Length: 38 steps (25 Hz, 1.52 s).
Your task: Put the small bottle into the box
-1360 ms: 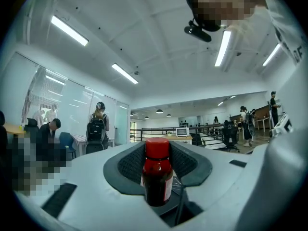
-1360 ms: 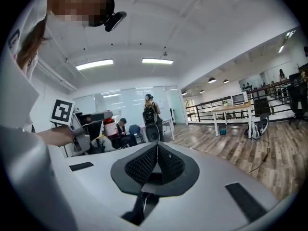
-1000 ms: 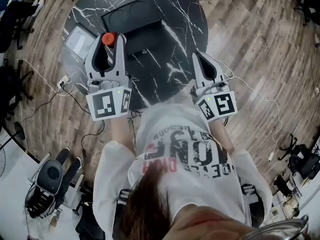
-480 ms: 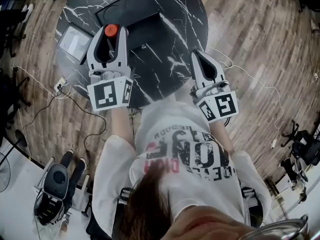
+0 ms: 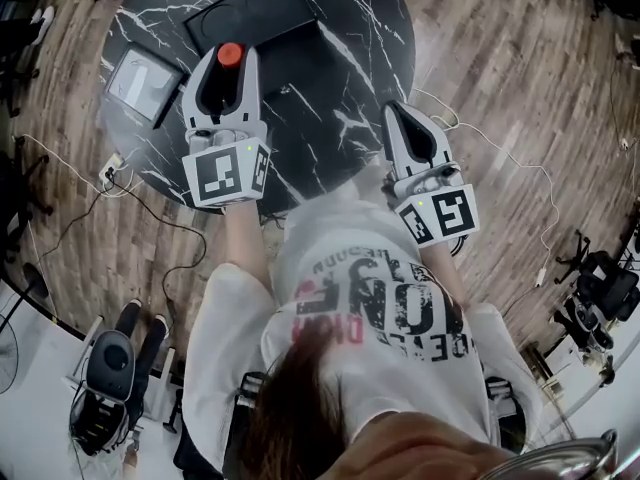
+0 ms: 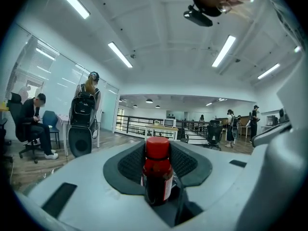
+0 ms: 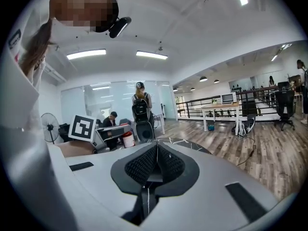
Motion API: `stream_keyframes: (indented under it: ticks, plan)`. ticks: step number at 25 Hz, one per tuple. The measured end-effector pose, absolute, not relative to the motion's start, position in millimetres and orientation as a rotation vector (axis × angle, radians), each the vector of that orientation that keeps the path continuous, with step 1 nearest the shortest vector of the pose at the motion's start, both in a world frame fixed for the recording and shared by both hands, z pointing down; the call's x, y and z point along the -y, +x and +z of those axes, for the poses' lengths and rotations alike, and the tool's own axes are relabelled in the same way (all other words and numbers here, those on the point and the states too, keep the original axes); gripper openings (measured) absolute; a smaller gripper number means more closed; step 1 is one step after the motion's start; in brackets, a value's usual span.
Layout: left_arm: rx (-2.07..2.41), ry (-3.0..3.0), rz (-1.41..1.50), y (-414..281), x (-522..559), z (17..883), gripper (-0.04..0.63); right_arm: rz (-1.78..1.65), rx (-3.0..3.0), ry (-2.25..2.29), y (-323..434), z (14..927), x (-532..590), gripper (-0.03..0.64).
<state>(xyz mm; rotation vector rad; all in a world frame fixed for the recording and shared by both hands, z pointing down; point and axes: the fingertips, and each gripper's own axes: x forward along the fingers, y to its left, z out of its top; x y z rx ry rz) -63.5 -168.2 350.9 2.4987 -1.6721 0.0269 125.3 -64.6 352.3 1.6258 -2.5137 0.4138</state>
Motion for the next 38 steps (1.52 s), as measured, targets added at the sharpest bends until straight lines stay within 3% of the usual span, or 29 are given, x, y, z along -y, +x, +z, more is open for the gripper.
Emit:
stream_keyframes:
  ticks: [38]
  plan:
    - [1.561,2.407,0.213,-47,190,444,0.146,0.501,2.398,1.653,129,375,62,0.002]
